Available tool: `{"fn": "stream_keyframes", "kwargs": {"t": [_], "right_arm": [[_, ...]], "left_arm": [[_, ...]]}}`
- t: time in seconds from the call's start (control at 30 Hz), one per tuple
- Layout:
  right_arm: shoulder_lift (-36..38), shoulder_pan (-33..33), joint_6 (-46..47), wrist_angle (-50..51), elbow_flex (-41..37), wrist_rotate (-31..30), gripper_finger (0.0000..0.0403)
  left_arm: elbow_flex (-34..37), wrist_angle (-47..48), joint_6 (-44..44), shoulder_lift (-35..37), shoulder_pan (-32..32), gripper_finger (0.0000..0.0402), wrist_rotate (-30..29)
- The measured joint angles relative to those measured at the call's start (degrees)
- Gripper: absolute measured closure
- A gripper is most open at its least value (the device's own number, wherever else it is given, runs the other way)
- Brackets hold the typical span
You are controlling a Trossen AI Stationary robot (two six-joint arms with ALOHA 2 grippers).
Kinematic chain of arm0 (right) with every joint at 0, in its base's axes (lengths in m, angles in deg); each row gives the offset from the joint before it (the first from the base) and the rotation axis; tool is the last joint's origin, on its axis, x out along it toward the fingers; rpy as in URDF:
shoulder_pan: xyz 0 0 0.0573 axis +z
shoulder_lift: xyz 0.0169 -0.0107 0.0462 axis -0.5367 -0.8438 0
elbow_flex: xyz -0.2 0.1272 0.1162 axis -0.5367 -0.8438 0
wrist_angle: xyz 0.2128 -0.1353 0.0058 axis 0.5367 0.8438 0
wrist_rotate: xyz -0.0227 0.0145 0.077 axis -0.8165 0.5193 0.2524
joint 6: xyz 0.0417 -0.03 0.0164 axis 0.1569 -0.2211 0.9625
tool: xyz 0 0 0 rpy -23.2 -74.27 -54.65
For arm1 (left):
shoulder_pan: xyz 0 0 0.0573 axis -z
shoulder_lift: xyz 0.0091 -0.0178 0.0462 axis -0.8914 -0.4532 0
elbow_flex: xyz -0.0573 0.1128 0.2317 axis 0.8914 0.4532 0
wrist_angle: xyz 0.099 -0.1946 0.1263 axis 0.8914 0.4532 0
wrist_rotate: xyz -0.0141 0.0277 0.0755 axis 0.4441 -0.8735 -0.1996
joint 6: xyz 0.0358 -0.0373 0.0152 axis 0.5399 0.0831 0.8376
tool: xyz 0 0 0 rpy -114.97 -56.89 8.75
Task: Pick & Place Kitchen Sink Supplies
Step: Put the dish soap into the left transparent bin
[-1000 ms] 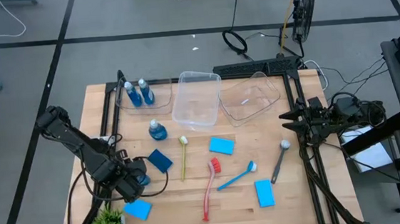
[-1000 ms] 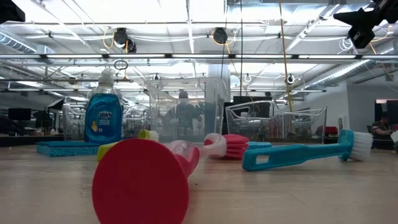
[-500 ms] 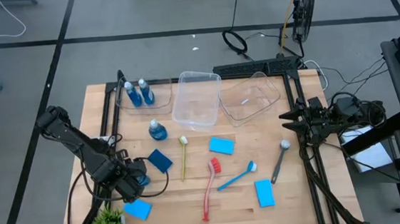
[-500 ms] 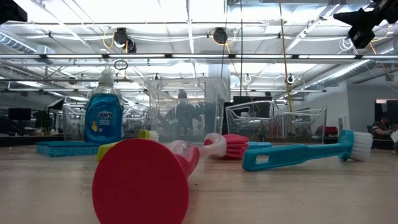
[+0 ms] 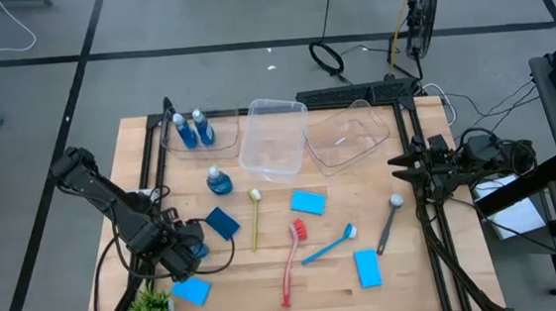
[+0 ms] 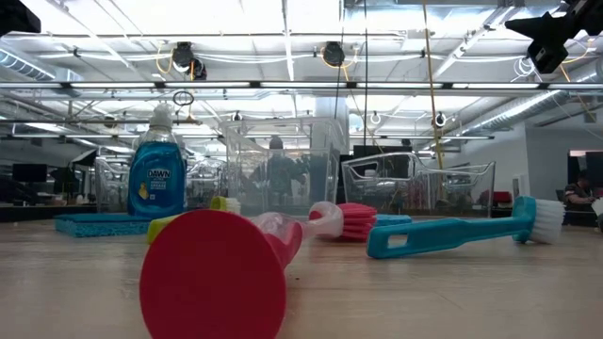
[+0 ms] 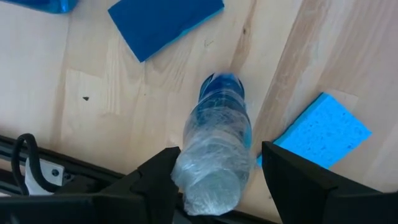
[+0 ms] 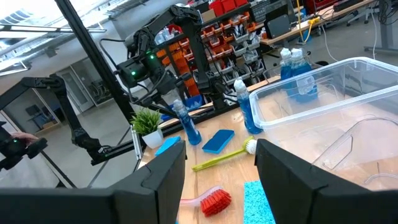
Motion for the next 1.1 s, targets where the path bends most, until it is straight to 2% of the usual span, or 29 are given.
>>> {"fn": "stream_keyframes", "kwargs": {"t": [0.27, 0.6, 0.83, 0.97, 1.1], "right_arm": [[0.00, 0.01, -0.09, 0.00, 0.00, 0.00, 0.0220], [0.00, 0.01, -0.11, 0.02, 0.00, 0.00, 0.0220], [0.00, 0.01, -0.20, 0.02, 0.00, 0.00, 0.0220], [0.00, 0.01, -0.21, 0.02, 0.00, 0.00, 0.0220], [0.00, 0.01, -0.20, 0.02, 0.00, 0.00, 0.0220]], "left_arm": [[0.00, -0.42, -0.06, 0.00, 0.00, 0.0183, 0.00], [-0.07, -1.73, -1.72, 0.05, 0.04, 0.0260, -0.02], [-0.07, -1.76, -4.21, 0.04, 0.02, 0.0238, -0.02], [-0.07, -1.78, -4.83, 0.04, 0.02, 0.0261, -0.02], [-0.07, -1.80, -5.19, 0.04, 0.02, 0.0262, 0.00]]}}
